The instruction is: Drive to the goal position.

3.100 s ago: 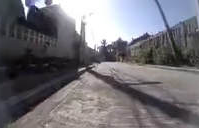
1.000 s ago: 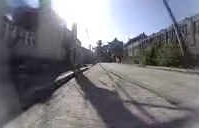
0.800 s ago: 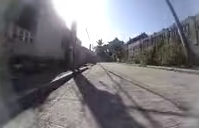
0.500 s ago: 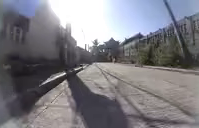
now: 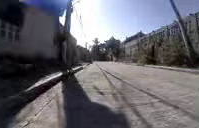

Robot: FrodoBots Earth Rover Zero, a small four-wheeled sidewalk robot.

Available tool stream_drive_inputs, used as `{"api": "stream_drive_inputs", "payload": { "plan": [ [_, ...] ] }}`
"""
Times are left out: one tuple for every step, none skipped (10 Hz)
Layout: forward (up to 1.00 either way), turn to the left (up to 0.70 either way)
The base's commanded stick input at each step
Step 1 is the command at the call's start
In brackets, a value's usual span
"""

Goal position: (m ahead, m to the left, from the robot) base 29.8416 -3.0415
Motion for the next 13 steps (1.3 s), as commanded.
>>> {"api": "stream_drive_inputs", "payload": {
  "plan": [
    [0.85, -0.02],
    [0.85, -0.02],
    [0.85, -0.02],
    [0.85, -0.02],
    [0.85, -0.02],
    [0.85, -0.02],
    [0.85, -0.02],
    [0.85, -0.02],
    [0.85, -0.02],
    [0.85, -0.02],
    [0.85, -0.02],
    [0.85, -0.02],
    [0.85, -0.02]
  ]
}}
